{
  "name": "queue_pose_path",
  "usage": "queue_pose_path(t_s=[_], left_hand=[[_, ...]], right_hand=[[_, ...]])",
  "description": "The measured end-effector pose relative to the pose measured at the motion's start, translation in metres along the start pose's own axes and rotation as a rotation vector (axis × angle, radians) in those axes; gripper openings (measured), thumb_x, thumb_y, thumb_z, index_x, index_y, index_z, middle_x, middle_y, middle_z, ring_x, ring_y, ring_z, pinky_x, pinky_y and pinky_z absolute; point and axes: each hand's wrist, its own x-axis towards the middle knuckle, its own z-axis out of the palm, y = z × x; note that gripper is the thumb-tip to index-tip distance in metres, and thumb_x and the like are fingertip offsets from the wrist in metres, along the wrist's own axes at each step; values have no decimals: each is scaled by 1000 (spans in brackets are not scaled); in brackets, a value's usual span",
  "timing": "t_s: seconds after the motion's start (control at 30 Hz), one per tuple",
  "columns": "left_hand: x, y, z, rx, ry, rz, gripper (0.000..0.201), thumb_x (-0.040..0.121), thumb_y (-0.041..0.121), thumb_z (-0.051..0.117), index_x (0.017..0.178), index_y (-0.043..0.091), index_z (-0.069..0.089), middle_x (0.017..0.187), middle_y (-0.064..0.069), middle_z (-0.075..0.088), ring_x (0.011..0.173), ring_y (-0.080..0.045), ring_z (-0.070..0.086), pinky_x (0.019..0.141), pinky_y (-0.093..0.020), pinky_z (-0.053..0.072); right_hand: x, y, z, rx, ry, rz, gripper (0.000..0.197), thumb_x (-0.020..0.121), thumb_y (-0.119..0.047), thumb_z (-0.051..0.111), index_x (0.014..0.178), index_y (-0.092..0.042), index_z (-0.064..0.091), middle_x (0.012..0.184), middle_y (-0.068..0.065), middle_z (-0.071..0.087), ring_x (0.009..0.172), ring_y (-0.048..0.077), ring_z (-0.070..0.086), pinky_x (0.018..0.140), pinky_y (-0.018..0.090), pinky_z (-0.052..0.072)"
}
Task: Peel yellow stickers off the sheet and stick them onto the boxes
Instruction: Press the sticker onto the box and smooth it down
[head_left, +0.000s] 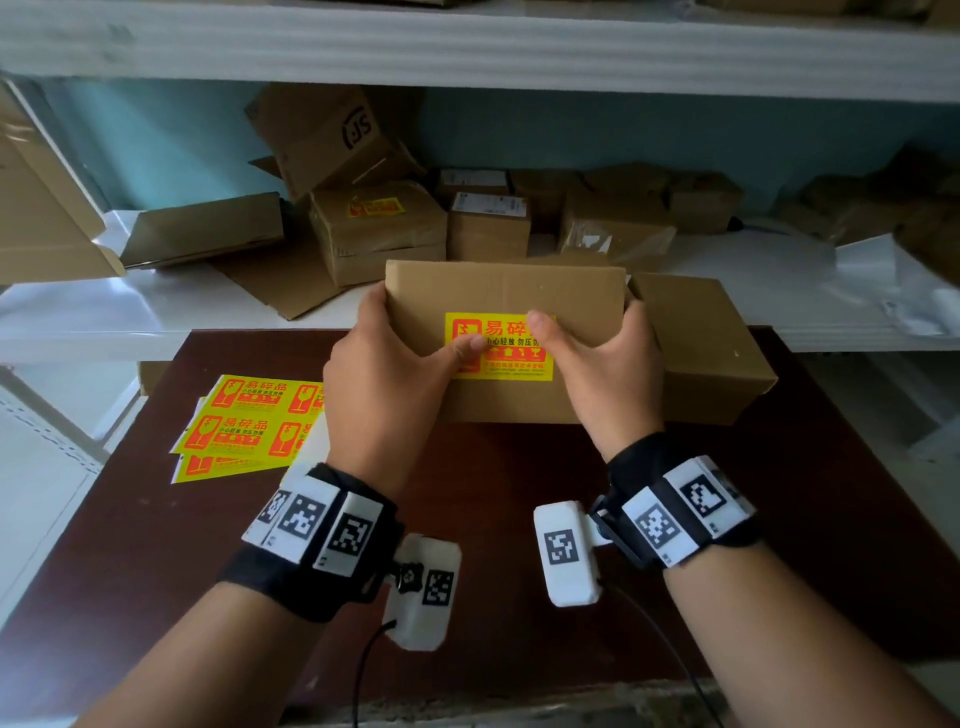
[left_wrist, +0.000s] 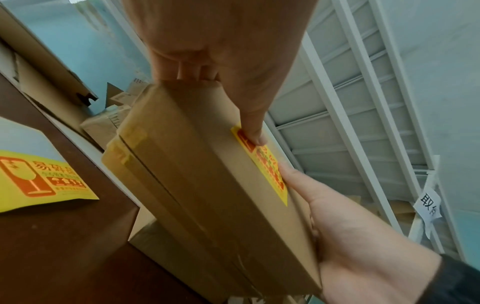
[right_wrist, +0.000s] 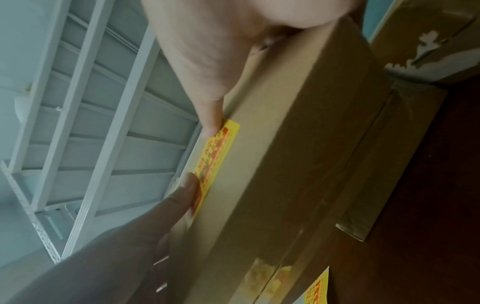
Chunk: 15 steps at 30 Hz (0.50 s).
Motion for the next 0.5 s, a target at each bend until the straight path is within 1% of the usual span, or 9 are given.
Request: queue_pose_path(t_s=[0.07, 0.13, 0.2, 0.3, 0.37, 0.4, 0.43, 0.47, 0.5], left_hand=[[-2, -1, 1, 16, 3, 16, 92, 65, 73, 72, 138, 22, 50, 118, 0, 70, 105, -23, 65, 83, -41, 54], [-3, -2, 1, 46, -1, 25, 89, 64, 78, 67, 134, 23, 53, 110, 1, 71, 100, -23, 66, 78, -42, 55], [-2, -4, 2, 68, -8, 18, 83, 66, 77, 66, 128, 24, 56, 104, 1, 72, 95, -24, 67, 73, -40, 54], [0, -7, 2, 51, -32, 24, 63, 81, 62, 66, 127, 21, 57, 103, -3, 72, 96, -26, 66, 71, -36, 49], [5, -11, 2, 23, -65, 33, 53, 92, 51, 59, 132, 18, 54, 109, -6, 71, 102, -30, 65, 74, -37, 49], [6, -12, 2, 7, -93, 22, 58, 93, 51, 58, 139, 17, 48, 117, -8, 68, 109, -31, 63, 81, -39, 51], [7, -11, 1, -10, -133, 3, 72, 91, 53, 61, 148, 15, 38, 129, -10, 64, 119, -30, 59, 90, -40, 51], [6, -9, 1, -24, -174, -16, 93, 85, 57, 67, 155, 13, 24, 141, -10, 56, 128, -28, 53, 100, -41, 48], [4, -7, 1, -29, -205, -31, 112, 78, 59, 73, 159, 12, 11, 149, -9, 48, 134, -25, 48, 105, -38, 45]], right_hand=[[0, 1, -1, -16, 18, -21, 63, 68, -68, 75, 112, -26, 60, 104, -13, 69, 97, 9, 67, 90, 41, 57], [2, 4, -3, -19, 21, -20, 55, 74, -66, 72, 110, -26, 62, 104, -13, 70, 97, 9, 67, 91, 42, 57], [5, 7, -3, -28, 23, -9, 46, 79, -61, 70, 109, -27, 64, 104, -12, 70, 98, 9, 67, 92, 43, 57], [7, 7, -4, -42, 7, -3, 38, 85, -56, 67, 108, -26, 65, 104, -11, 71, 98, 10, 67, 93, 44, 56], [6, 3, -4, -70, -17, -6, 36, 90, -53, 65, 113, -25, 61, 106, -11, 68, 101, 12, 66, 94, 42, 55], [5, 2, -4, -81, -27, -8, 40, 91, -52, 64, 119, -23, 59, 109, -11, 66, 104, 13, 65, 95, 40, 54], [4, 0, -3, -78, -36, -4, 49, 91, -52, 64, 128, -21, 54, 112, -11, 63, 107, 14, 64, 96, 39, 53], [1, -2, -2, -58, -43, 3, 63, 89, -53, 67, 138, -20, 45, 116, -10, 60, 110, 13, 62, 96, 38, 53], [-2, -4, 0, -36, -50, 3, 80, 85, -55, 71, 146, -20, 34, 124, -9, 57, 114, 13, 61, 96, 37, 52]])
